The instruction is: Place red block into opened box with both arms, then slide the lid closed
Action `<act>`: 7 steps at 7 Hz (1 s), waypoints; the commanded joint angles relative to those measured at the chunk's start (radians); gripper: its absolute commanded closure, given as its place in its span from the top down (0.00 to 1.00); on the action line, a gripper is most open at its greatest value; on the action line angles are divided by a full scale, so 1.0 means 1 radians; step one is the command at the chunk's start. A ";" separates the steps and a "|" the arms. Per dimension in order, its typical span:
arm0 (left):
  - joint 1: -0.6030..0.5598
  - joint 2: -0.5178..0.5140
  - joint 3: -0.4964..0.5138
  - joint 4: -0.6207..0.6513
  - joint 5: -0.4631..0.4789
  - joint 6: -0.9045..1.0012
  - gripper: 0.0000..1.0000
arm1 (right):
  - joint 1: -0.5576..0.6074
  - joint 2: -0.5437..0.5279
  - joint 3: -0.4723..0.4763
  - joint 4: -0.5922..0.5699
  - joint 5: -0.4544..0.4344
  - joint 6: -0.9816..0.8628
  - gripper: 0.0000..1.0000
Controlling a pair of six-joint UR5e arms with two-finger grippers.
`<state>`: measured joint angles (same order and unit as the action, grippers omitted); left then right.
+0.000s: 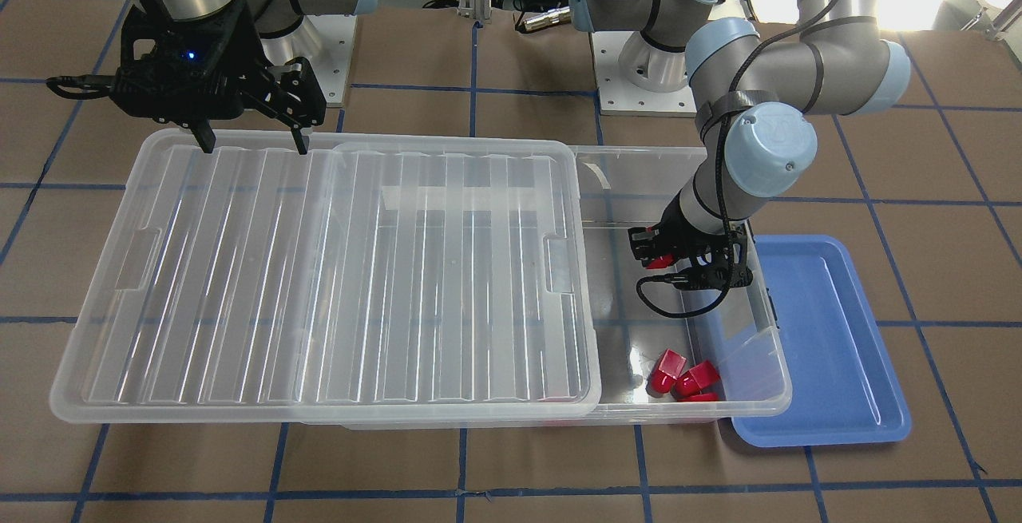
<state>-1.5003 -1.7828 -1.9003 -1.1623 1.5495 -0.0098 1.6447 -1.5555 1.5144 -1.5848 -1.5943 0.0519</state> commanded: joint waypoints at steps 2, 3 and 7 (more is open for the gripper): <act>0.006 -0.021 -0.072 0.119 0.003 -0.004 0.00 | 0.003 0.000 -0.011 -0.001 -0.004 -0.003 1.00; 0.009 -0.029 -0.077 0.124 0.004 0.007 0.00 | 0.001 0.002 -0.013 -0.003 -0.006 -0.001 1.00; 0.008 -0.058 -0.089 0.144 0.032 0.011 0.72 | -0.113 0.002 -0.029 0.061 -0.079 -0.013 1.00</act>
<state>-1.4936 -1.8363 -1.9956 -1.0242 1.5799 -0.0053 1.5879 -1.5536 1.4920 -1.5453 -1.6483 0.0475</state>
